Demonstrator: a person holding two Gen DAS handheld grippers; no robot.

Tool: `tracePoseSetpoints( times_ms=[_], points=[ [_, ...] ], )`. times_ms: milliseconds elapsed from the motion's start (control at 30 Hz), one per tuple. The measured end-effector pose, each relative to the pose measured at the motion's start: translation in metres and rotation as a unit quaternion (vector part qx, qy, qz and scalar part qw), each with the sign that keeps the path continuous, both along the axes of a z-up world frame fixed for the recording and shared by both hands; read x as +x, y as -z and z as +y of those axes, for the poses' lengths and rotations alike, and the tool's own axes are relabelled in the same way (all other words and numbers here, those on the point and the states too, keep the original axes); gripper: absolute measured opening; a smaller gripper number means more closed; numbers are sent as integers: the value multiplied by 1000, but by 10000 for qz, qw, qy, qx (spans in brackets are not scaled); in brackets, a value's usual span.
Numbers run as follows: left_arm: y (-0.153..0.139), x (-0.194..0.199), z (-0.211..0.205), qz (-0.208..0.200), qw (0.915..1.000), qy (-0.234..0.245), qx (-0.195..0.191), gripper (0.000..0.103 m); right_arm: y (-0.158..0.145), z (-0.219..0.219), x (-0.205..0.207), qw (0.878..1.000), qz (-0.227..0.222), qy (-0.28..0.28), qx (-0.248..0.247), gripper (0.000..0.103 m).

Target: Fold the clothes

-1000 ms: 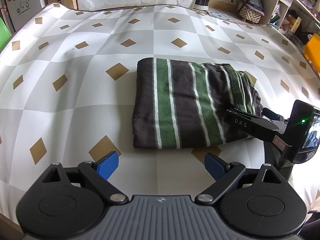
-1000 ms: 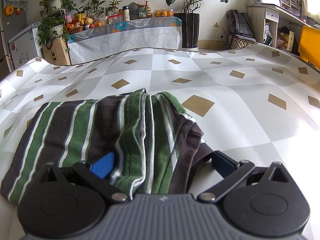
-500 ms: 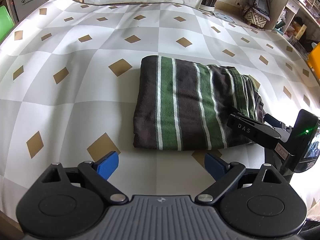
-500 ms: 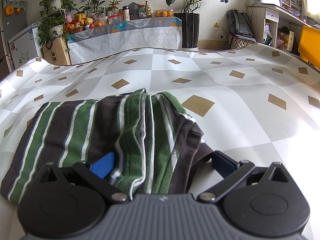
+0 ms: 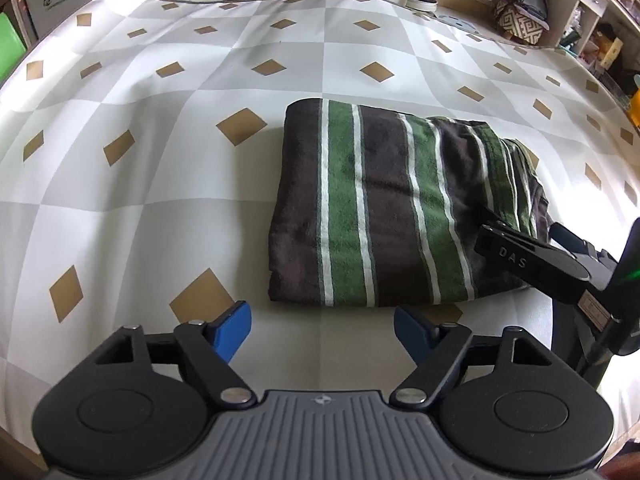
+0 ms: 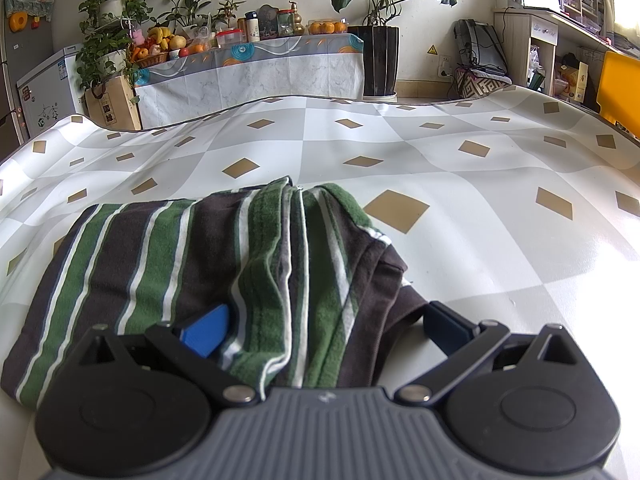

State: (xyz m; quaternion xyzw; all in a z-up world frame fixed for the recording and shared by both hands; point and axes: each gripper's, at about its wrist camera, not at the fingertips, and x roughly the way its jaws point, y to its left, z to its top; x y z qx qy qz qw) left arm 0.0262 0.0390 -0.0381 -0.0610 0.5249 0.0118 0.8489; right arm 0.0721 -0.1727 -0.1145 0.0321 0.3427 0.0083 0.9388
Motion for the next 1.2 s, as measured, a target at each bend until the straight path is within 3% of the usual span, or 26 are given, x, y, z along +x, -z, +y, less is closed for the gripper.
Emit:
tracePoseSetpoints(
  times_ms=[667,800,967,1200],
  points=[
    [17,13,-2,321,9993,-170,19,73,0,0,-2,10000,18,-8,23,103],
    [17,14,-1,329,9993,-191,9,74,-5,-1,-12,9997,233,-7,96,103],
    [16,14,-1,327,9993,-186,5,74,-15,0,-8,9966,819,10,69,103],
    [17,14,6,341,9990,-282,40,74,-19,0,-23,9937,1109,8,146,103]
  ],
)
